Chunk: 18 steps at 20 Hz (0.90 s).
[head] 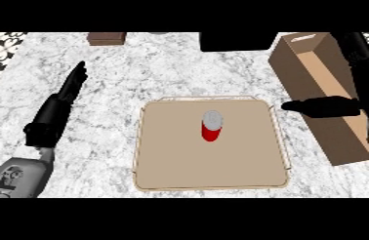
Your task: Pick the can from the tray and place it in the cardboard box
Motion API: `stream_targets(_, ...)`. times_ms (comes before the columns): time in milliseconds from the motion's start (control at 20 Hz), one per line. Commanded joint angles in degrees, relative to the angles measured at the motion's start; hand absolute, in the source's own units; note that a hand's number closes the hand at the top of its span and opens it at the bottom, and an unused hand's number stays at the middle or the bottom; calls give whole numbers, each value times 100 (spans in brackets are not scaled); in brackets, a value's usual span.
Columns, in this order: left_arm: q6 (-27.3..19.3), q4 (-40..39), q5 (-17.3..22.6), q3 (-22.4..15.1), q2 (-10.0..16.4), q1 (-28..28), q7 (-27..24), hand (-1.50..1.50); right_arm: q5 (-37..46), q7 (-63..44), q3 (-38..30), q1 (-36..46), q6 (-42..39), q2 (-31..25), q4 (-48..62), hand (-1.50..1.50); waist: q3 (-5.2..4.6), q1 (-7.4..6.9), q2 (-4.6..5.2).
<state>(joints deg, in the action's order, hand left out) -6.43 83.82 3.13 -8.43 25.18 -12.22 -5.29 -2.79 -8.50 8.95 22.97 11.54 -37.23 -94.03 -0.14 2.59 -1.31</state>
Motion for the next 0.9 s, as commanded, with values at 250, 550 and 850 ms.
stream_targets(250,751,289,109,-216,59,34,-30,0,1588,-154,776,-1023,53,-504,-1650,-150,11,-200,108)
stream_targets(550,828,217,-37,-201,28,-57,-115,0,1757,-1634,1083,-301,-1212,-1081,-2115,-150,0,-266,122)
stream_targets(850,714,429,-94,-348,-209,-203,192,0,1761,-3204,2034,556,-2697,-1131,-2341,-150,-8,-368,117)
